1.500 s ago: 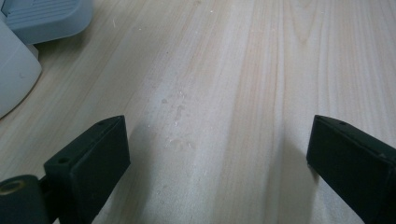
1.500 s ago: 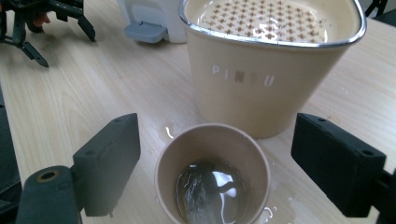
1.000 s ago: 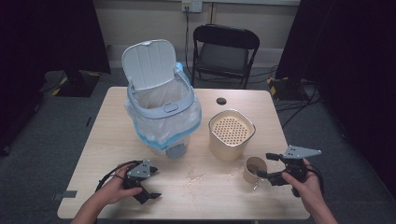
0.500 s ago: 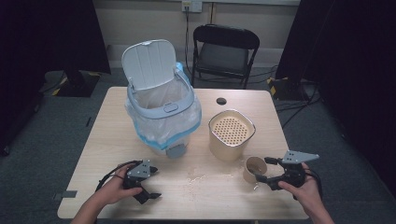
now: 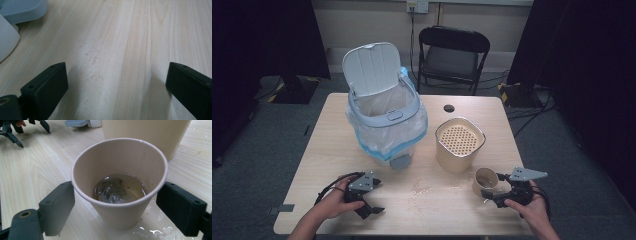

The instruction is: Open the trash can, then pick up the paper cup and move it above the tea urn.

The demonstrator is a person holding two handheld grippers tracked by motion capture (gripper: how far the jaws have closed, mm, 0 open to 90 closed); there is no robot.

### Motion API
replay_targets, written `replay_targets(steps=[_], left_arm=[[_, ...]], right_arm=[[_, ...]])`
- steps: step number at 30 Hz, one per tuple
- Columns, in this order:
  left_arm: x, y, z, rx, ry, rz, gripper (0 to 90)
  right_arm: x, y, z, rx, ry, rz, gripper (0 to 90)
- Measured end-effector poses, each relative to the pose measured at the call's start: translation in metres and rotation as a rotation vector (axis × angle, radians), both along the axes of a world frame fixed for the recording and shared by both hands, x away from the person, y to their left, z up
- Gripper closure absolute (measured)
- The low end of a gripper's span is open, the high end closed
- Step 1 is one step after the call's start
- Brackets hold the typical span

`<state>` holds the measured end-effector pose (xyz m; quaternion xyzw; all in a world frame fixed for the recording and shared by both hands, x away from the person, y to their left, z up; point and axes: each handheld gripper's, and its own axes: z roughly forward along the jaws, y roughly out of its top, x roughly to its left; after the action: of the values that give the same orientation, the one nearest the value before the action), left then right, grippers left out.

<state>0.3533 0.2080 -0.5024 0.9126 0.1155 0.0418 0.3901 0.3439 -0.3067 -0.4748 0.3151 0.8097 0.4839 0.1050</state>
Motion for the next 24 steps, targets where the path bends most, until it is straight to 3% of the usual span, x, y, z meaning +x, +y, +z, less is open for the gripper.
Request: replay_targets(steps=[12,24], left_arm=[[0.0,-0.0002,-0.0002,-0.005,0.0,0.0,3.4],[0.0001,-0.0004,-0.0003,-0.006,-0.001,-0.001,3.4]], right_arm=[[0.0026,0.0086,-0.0061,-0.006,-0.02,0.011,14.9],[0.0021,0.0075,-0.0098,0.025,-0.057,-0.01,20.7]])
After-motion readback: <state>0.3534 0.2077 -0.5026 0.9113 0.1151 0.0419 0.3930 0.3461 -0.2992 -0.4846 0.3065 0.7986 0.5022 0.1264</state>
